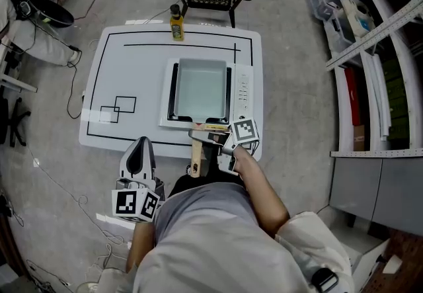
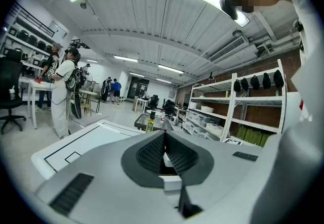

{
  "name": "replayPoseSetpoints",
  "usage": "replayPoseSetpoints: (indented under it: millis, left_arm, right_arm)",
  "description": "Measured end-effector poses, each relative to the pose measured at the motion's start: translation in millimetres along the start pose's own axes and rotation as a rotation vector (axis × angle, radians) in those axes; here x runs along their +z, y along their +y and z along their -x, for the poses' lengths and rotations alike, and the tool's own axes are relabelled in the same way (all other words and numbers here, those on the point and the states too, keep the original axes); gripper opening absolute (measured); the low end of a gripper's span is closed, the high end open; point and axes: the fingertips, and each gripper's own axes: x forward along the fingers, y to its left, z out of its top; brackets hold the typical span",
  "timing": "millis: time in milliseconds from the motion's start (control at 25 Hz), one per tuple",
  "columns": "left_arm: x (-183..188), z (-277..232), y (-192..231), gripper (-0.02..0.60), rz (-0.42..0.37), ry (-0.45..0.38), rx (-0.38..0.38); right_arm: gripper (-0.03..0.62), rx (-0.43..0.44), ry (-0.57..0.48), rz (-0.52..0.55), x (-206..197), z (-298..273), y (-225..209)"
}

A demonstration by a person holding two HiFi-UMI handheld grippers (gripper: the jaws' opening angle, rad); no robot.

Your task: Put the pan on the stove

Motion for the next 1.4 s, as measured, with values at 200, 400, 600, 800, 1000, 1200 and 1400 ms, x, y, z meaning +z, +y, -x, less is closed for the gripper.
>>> replayPoseSetpoints:
  millis: [200, 400, 600, 800, 1000, 1200, 1400]
  left_arm:
    - [-4, 2, -1, 0.002, 0.005, -0.003, -0.002]
    - [-7, 3, -1, 0.002, 0.014, 0.016, 0.005]
    - [-6, 4, -1, 0.002, 0.013, 0.015, 0.002]
    - [-8, 4, -1, 0.002, 0.017, 0.006, -0.007]
    - [-8, 3, -4, 0.002, 0.02, 0.01, -0.017]
    - [-11, 3, -6, 0.002, 0.02, 0.016, -0.025]
    - [-11, 4, -7, 0.002, 0.023, 0.006, -0.038]
  right_arm:
    - [0.172, 0.008, -0.022, -0.006, 1, 1, 1]
    - [0.179, 0.01, -0.033, -0.001, 1, 1, 1]
    - [0.183, 0.007, -0.058, -0.016, 3, 4, 1]
    - [0.184, -0.003, -0.069, -0.005, 2, 9, -1]
    - [0.184, -0.014, -0.089, -0.001, 3, 15, -2]
    - [0.184, -0.024, -0.12, -0.006, 3, 25, -4]
    - [0.184, -0.045, -0.161, -0.001, 4, 38, -4]
